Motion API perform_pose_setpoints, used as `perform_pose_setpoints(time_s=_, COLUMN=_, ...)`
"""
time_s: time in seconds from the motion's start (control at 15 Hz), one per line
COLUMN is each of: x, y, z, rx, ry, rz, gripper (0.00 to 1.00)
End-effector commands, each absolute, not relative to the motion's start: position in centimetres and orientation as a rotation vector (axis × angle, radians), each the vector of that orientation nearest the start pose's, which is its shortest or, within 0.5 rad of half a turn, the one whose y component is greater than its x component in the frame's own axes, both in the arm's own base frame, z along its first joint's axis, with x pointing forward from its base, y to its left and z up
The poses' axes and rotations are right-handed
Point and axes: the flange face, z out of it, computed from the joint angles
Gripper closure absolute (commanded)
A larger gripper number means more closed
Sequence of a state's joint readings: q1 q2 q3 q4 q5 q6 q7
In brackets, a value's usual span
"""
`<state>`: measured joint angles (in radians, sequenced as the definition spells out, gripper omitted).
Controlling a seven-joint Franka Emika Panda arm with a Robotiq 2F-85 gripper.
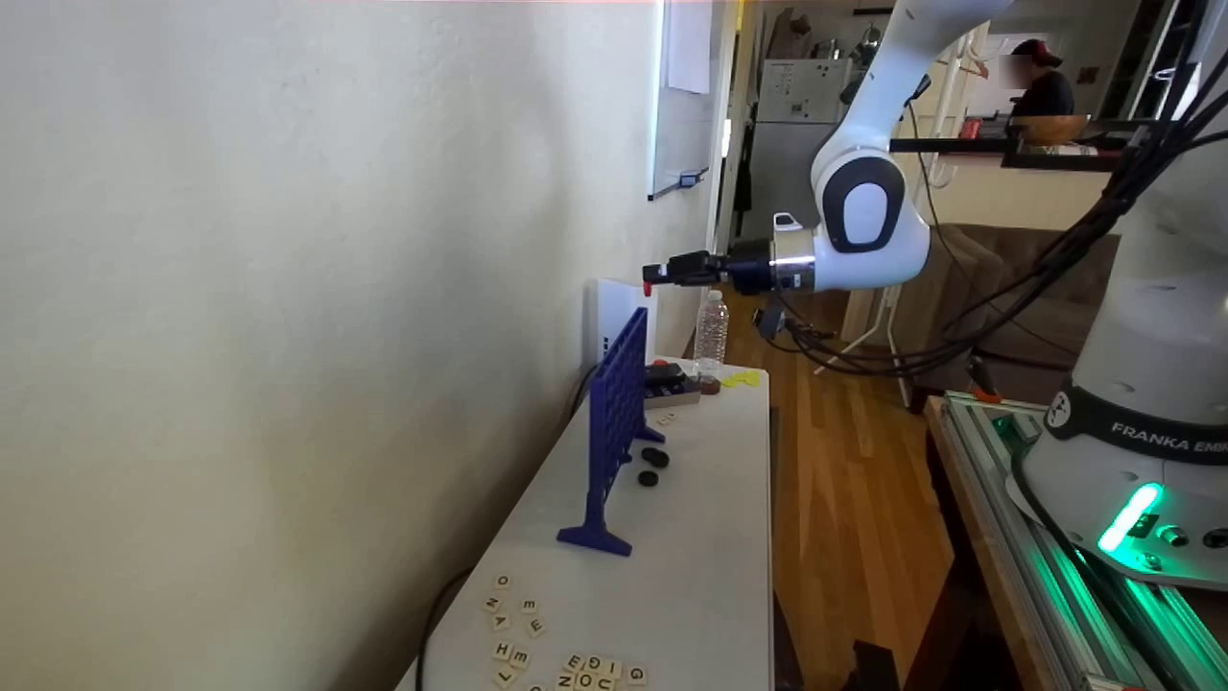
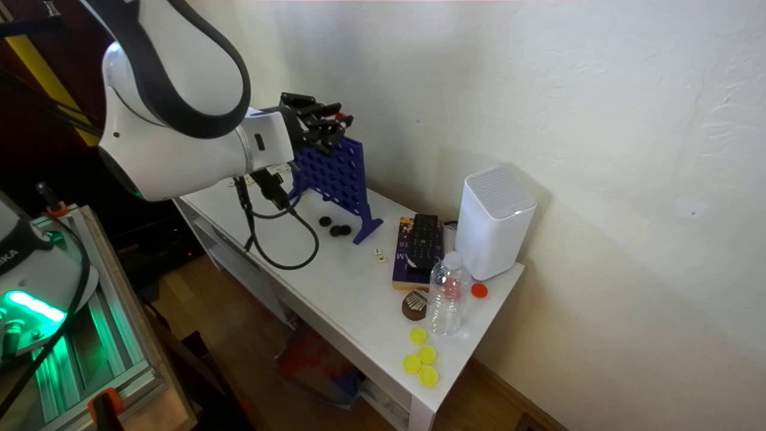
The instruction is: Pick up the red token closest to the purple object and place it in the purple on the far right
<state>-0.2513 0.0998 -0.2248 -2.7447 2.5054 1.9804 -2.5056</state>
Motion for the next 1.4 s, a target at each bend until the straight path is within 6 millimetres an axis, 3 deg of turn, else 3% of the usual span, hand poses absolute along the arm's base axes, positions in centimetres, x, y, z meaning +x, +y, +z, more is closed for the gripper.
perform_pose_setpoints(time_s=0.0, x=35.9, y=-15.5, z=18.9, rx=-2.150, ry=0.358, rz=-1.783, gripper=0.92)
perform_pose_setpoints(time_s=0.4, x=35.4, y=-16.5, z=18.8, rx=-2.163, ry=0.394, rz=-1.797, gripper=0.92)
perform_pose_setpoints(time_s=1.33, x=36.4, y=-14.4, z=18.9, rx=-2.168, ry=0.315, rz=-1.767, gripper=0.92)
